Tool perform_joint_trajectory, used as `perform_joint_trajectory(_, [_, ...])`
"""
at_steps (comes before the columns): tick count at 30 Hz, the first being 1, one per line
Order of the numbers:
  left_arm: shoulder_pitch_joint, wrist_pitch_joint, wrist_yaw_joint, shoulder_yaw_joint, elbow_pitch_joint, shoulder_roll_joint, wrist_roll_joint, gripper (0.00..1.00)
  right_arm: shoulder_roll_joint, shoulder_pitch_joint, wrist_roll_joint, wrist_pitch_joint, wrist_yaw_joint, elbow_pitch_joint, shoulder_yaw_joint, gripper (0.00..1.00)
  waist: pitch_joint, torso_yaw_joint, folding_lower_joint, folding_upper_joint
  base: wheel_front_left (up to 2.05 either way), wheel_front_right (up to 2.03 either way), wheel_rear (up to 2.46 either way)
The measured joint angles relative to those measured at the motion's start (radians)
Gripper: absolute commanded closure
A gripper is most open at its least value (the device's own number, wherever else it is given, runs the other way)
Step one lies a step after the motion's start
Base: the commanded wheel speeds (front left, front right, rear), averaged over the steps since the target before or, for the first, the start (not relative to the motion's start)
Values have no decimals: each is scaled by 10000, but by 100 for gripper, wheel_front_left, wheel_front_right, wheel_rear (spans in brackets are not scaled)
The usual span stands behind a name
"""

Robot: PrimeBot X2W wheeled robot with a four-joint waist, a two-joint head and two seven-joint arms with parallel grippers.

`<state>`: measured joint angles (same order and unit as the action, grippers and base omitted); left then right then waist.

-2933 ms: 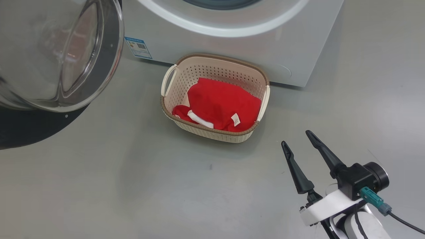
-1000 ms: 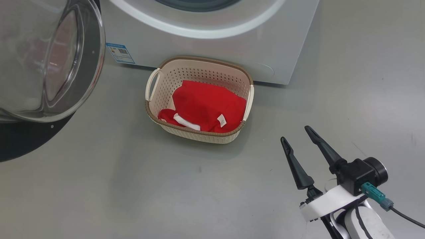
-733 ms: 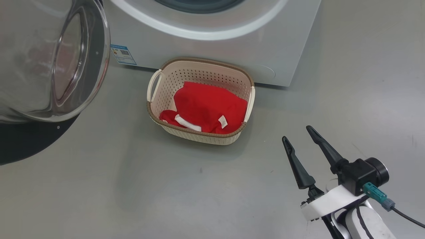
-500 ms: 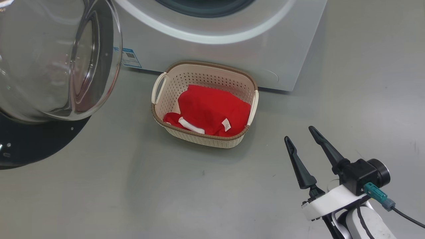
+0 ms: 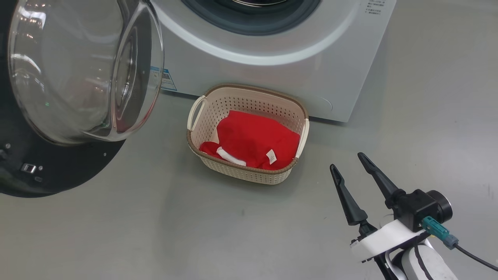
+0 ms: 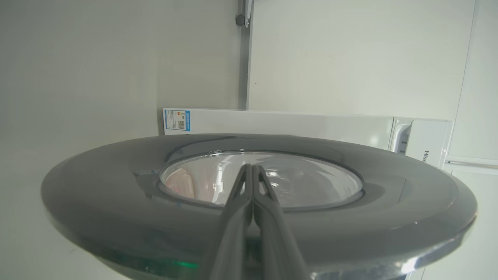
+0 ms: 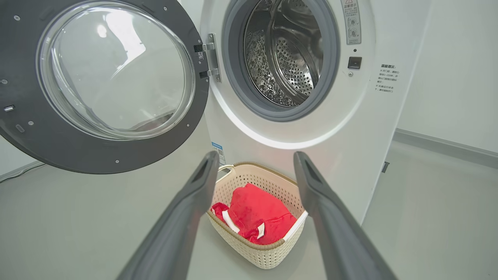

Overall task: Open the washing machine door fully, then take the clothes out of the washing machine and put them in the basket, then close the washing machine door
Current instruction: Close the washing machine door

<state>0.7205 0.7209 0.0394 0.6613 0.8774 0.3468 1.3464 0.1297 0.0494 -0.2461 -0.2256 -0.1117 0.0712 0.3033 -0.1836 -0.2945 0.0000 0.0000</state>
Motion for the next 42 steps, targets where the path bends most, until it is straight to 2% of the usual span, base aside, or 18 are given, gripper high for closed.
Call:
perform_joint_trajectory(16, [-733, 951, -276, -384, -863, -986, 163, 100, -73, -174, -2, -58, 0, 50, 105, 0, 312, -66, 0, 0, 0, 0, 0])
perform_joint_trajectory(34, [-1506, 1835, -460, -1434, -2527, -2568, 167, 100, -113, -294, -73, -86, 13, 111, 100, 0, 518, -78, 0, 0, 0, 0, 0])
perform_joint_trajectory(42, [-2011, 1779, -460, -1569, -3390, -2861, 65, 100, -171, -319, -82, -88, 17, 123, 86, 0, 576, -79, 0, 0, 0, 0, 0])
